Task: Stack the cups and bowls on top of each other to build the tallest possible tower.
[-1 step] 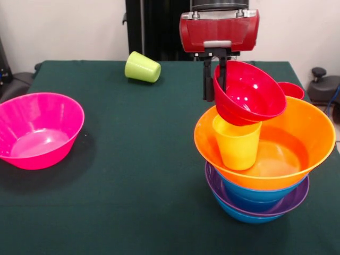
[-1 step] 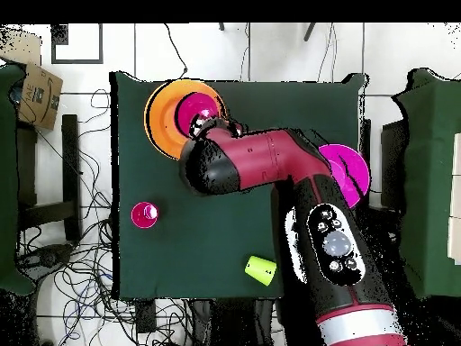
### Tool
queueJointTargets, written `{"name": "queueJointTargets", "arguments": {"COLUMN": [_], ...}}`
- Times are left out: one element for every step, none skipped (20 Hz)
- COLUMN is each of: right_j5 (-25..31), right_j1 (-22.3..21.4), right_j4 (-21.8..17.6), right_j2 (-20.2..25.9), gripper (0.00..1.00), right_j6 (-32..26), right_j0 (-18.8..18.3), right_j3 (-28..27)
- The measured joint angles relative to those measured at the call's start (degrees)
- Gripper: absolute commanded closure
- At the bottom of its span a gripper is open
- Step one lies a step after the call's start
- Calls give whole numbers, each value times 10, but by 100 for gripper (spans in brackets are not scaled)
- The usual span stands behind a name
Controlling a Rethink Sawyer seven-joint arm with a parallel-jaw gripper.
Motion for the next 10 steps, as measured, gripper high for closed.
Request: {"name": "queueJointTargets", "arguments": {"right_j5": [0, 0, 0, 0, 0, 0, -1, -2, -2, -3], "right_j1": [0, 0, 0, 0, 0, 0, 1, 1, 1, 1], "right_j4": [0, 0, 0, 0, 0, 0, 0, 0, 0, 0], "right_j2": [0, 0, 0, 0, 0, 0, 0, 0, 0, 0], "gripper": [100, 100, 100, 100, 100, 100, 100, 100, 100, 100], "right_j6": [0, 0, 0, 0, 0, 0, 0, 0, 0, 0], "right_j0": [-1, -3, -4, -4, -4, -4, -4, -3, -3, -2], "right_j3": [1, 1, 2, 2, 2, 2, 2, 2, 3, 3]}}
